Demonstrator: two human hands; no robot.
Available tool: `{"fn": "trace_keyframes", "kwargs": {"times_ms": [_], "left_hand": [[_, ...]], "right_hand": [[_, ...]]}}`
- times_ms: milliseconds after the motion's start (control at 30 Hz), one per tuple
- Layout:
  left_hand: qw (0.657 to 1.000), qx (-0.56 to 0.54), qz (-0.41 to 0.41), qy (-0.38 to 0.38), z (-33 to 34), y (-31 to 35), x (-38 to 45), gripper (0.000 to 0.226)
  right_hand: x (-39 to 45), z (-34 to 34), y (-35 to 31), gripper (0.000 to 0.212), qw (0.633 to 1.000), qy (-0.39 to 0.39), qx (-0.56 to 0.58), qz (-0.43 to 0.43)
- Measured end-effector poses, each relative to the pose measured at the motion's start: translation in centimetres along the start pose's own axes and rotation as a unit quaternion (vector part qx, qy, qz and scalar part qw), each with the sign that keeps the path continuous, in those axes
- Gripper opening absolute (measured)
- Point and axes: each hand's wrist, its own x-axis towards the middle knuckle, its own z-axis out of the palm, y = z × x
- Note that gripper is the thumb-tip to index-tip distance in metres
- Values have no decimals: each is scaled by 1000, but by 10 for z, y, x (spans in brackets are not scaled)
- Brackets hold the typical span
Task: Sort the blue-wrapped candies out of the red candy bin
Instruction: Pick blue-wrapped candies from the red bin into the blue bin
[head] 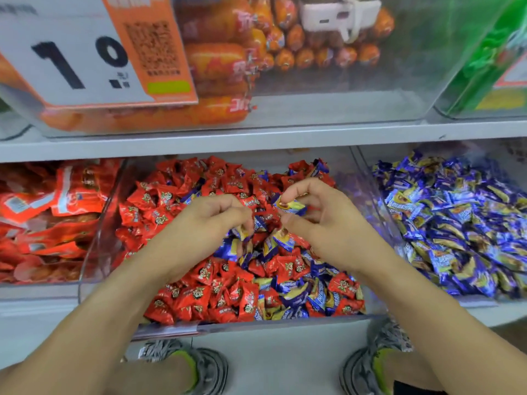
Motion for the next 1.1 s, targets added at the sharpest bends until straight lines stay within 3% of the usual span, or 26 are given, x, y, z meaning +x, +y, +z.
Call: {"fn": "trace_keyframes", "kwargs": {"times_ms": [133,233,367,433,533,633,733,800,933,1033,1100], "left_hand": [[979,194,33,-50,1,-1,-5,26],[977,199,55,-43,1,-3,-6,8],[974,220,52,1,6,-4,-4,15],[952,288,91,36,14,-5,-2,19],[892,430,129,55,27,-6,3,48],[850,500,150,73,31,-5,8,35],[893,424,131,75,18,-1,4,17],[931,347,103,47,4,3,-3,13],[965,245,91,17,-7,8,-12,9],[974,206,94,9,-4,6,-16,9],[978,190,91,2,-3,3,-19,9]], "right_hand": [[0,-9,-2,35,999,-7,-48,-23],[0,-15,-8,32,995,31,-72,-66],[-1,-28,-19,24,996,36,-55,-55],[-5,-31,-23,18,1000,4,-15,-17],[-13,-29,-27,9,997,-42,-63,8],[-18,-26,-27,10,984,-89,-155,19],[-24,-21,-17,29,934,-165,-316,-17],[-28,-11,-9,37,903,-224,-365,-25],[-33,6,7,31,863,-236,-442,-64],[-34,5,9,22,860,-215,-457,-77],[-33,-6,4,17,885,-188,-421,-69]]}}
